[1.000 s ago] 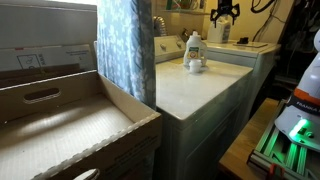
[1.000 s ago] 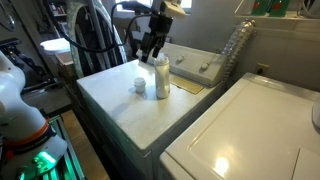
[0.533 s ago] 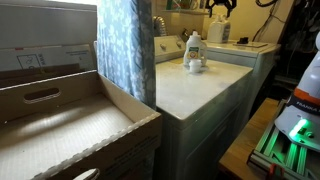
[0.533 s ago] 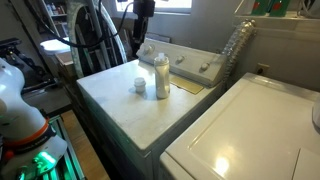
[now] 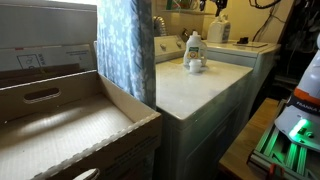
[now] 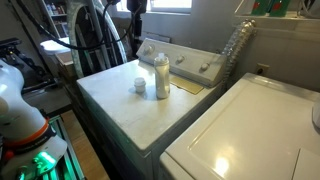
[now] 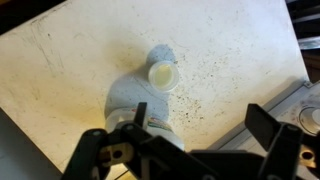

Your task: Pour some of contents of the container into the cap

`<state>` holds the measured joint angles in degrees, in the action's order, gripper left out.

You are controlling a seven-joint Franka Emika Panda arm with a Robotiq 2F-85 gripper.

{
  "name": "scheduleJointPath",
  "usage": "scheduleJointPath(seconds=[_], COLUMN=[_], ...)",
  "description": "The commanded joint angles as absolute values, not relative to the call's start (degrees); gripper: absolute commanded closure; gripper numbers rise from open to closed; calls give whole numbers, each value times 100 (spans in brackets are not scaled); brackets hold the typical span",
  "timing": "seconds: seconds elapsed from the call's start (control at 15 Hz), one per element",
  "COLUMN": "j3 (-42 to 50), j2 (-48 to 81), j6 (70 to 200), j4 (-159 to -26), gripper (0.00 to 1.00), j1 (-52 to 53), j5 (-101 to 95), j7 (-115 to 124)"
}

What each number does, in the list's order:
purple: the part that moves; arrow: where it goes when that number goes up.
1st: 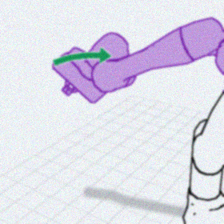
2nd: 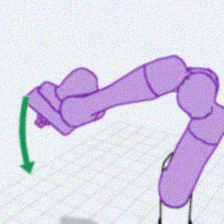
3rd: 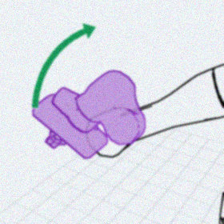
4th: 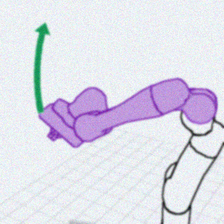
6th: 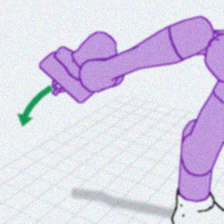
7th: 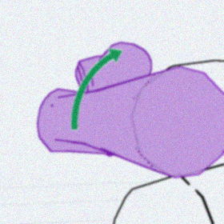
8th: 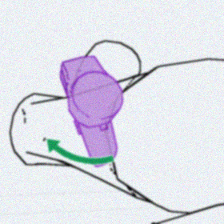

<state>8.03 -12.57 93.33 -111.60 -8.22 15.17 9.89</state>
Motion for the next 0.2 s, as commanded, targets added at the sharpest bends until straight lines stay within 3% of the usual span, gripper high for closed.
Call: scheduleJointPath(seconds=[0.0,0.13], j3=[807,810], j2=[-1252,-1252], j6=[9314,9314], j4=[-11140,-11144], gripper=[0,0], j1=[-821,-820], j5=[1568,1603], j7=[957,923])
